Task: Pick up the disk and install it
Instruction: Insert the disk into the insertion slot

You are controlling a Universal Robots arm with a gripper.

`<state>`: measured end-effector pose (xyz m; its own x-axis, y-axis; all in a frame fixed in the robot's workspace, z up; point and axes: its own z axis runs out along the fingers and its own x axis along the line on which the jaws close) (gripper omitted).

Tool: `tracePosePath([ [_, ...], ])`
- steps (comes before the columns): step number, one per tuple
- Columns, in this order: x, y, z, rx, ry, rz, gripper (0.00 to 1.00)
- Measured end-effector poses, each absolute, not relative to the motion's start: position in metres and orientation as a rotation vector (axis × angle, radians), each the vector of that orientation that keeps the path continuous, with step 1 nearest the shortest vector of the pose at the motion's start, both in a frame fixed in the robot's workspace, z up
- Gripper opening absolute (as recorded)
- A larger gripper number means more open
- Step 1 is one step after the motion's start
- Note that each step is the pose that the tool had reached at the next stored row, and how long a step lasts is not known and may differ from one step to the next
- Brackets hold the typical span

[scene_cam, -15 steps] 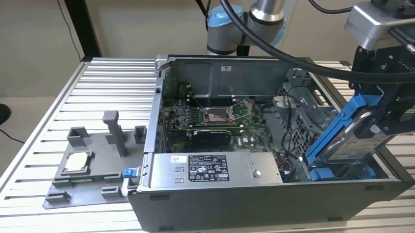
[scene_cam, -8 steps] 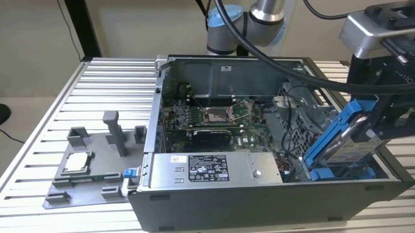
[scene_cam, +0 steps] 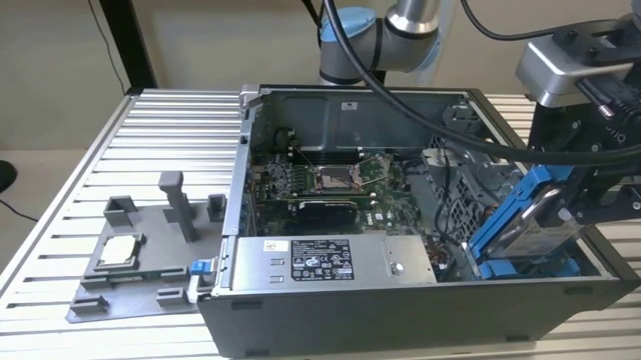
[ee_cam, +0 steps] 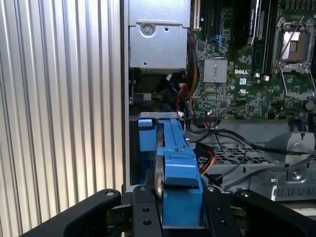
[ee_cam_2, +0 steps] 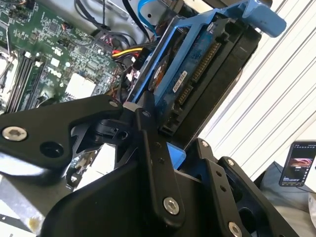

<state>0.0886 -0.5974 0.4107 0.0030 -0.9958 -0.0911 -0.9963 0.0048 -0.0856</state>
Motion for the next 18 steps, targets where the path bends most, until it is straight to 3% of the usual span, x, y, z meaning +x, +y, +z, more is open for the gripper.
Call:
tracePosePath([
  [7,0.0886,-0.5974,0.4097,-2.132,2.134,0.006,0.00],
  [8,0.0886,-0.5974,0.4097,-2.132,2.134,0.006,1.00],
  [18,0.0886,-0.5973,0.4093,-2.132,2.134,0.006,1.00],
])
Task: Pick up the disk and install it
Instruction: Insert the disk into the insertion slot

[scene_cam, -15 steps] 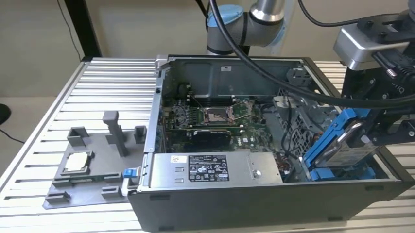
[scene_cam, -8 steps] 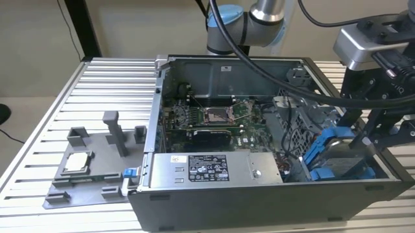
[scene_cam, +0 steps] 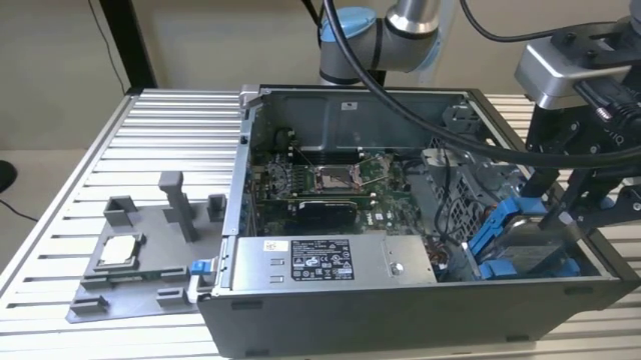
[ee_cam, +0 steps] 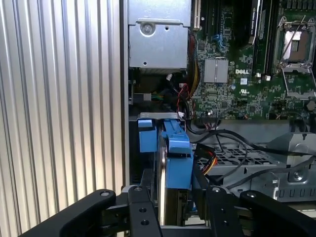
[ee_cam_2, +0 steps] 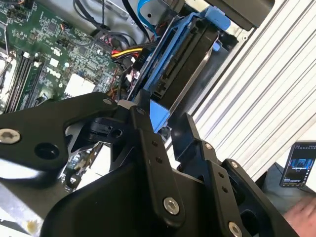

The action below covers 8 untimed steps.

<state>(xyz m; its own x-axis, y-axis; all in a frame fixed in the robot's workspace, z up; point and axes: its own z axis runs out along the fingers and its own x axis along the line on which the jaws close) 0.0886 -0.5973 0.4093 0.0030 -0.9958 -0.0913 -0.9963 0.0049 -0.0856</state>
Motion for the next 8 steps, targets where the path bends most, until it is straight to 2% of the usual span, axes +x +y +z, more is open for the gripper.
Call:
tracePosePath([
  [8,0.088,-0.597,0.428,-2.132,2.134,0.006,1.00],
])
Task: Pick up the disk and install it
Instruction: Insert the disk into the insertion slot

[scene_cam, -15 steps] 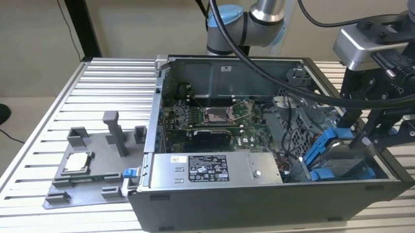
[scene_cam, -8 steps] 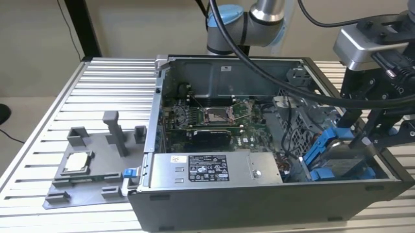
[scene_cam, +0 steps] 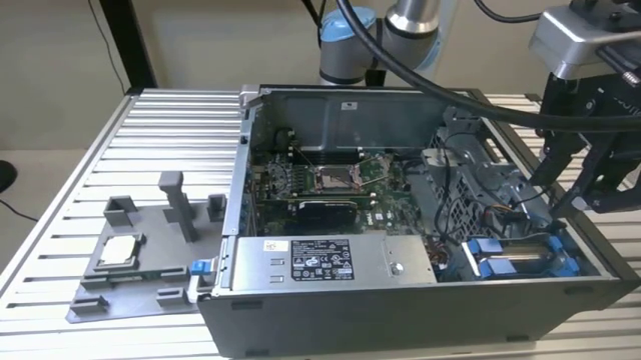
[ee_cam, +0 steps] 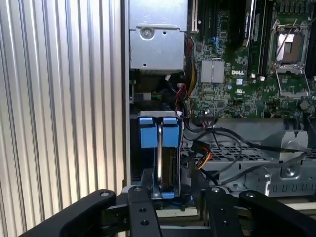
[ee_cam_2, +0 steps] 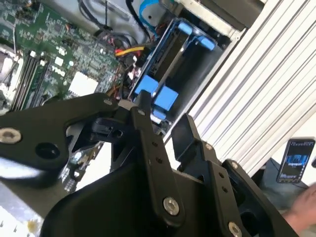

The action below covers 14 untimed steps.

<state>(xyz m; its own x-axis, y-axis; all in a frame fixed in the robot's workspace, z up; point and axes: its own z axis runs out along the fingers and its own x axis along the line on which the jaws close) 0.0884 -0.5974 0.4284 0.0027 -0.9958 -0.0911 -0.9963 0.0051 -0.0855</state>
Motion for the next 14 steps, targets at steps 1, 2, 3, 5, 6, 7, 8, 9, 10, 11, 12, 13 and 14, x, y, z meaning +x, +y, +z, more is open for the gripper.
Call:
tracePosePath([
  [1,0.0884,-0.5973,0.4284,-2.132,2.134,0.006,1.00],
  [2,0.0884,-0.5973,0.4284,-2.132,2.134,0.006,1.00],
  [3,0.0884,-0.5973,0.4284,-2.132,2.134,0.006,1.00],
  [5,0.0884,-0.5973,0.4284,-2.132,2.134,0.006,1.00],
  [6,0.0884,-0.5973,0.4282,-2.132,2.134,0.006,1.00],
  [7,0.0884,-0.5973,0.4271,-2.132,2.134,0.005,1.00],
  [8,0.0884,-0.5973,0.4251,-2.131,2.134,0.006,1.00],
  [9,0.0885,-0.5973,0.4233,-2.131,2.134,0.006,1.00],
  [10,0.0885,-0.5973,0.4217,-2.131,2.134,0.006,1.00],
  [11,0.0885,-0.5973,0.4211,-2.131,2.134,0.006,1.00],
  [12,0.0886,-0.5973,0.4212,-2.131,2.134,0.006,1.00],
  [13,0.0886,-0.5973,0.4212,-2.131,2.134,0.006,1.00],
  [14,0.0886,-0.5973,0.4211,-2.132,2.136,0.009,1.00],
])
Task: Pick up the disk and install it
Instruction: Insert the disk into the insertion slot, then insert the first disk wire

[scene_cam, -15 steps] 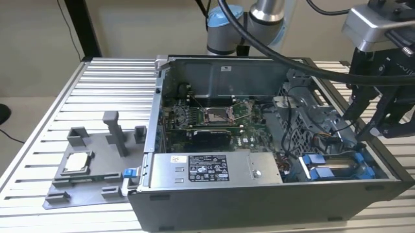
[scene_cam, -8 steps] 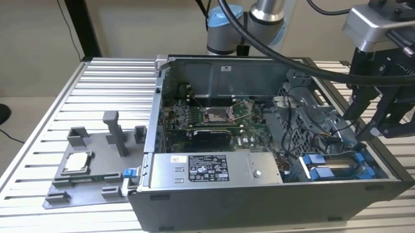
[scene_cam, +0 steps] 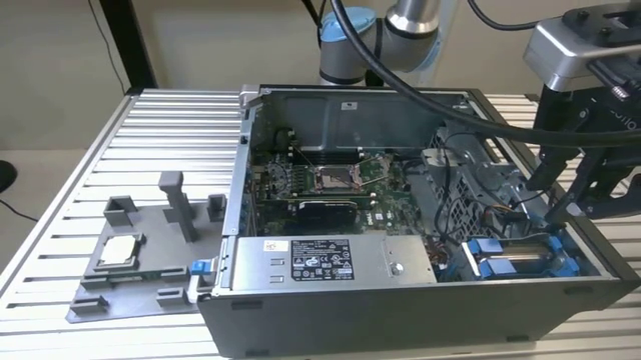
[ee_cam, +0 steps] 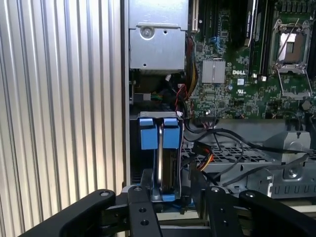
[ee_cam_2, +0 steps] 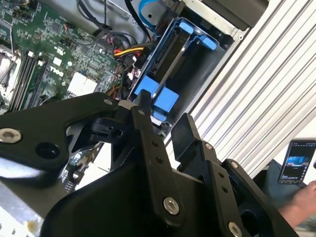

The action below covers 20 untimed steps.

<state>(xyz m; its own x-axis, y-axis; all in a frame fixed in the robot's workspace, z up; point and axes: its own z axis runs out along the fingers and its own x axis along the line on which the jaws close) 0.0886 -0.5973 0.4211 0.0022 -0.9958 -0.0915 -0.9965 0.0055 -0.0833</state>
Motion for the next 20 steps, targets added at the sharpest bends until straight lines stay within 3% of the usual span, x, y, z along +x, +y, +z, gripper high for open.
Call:
tracePosePath([
  [20,0.0902,-0.5896,0.4177,-2.119,2.127,0.047,1.00],
])
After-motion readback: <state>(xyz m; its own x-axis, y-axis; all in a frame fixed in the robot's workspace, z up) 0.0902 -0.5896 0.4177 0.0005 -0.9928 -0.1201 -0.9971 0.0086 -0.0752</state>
